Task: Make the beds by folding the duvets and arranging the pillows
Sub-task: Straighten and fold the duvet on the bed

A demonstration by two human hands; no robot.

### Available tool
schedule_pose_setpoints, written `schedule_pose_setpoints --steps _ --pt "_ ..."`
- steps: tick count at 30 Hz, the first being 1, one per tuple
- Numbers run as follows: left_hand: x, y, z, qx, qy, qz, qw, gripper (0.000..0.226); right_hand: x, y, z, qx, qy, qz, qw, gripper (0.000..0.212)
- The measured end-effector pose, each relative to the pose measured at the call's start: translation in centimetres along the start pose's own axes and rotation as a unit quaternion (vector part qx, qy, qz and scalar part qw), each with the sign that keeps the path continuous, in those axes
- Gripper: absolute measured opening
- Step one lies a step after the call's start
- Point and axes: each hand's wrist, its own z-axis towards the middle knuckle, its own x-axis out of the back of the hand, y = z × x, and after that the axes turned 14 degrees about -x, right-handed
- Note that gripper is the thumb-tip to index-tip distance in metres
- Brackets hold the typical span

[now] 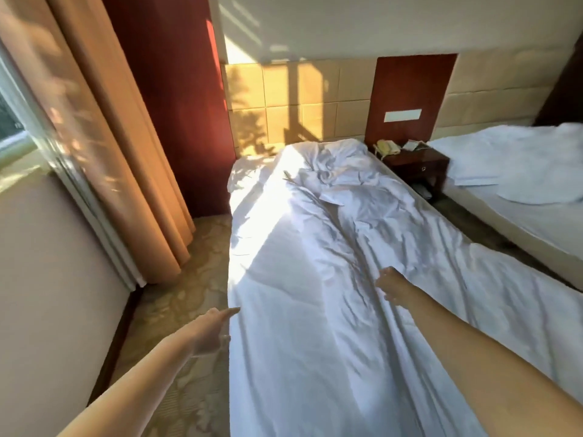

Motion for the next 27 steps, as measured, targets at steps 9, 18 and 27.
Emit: schedule_pose_setpoints --steps 9,18,27 --pt "6.9 -16.8 2.9 -0.031 -0.046 0.043 0.998 0.065 -12.4 -15.3 2.2 -0.021 0.034 0.083 0.996 0.045" --pt "15.8 -36.9 7.5 0.05 -0.036 0.029 0.998 0.059 -26.2 -30.0 1.3 0.028 -0.063 0.009 0.998 0.052" --pt "22.0 -45.3 23.3 -0.111 -0.063 0.028 0.991 0.056 -24.4 -30.3 6.0 -0.163 0.099 0.063 0.98 0.045"
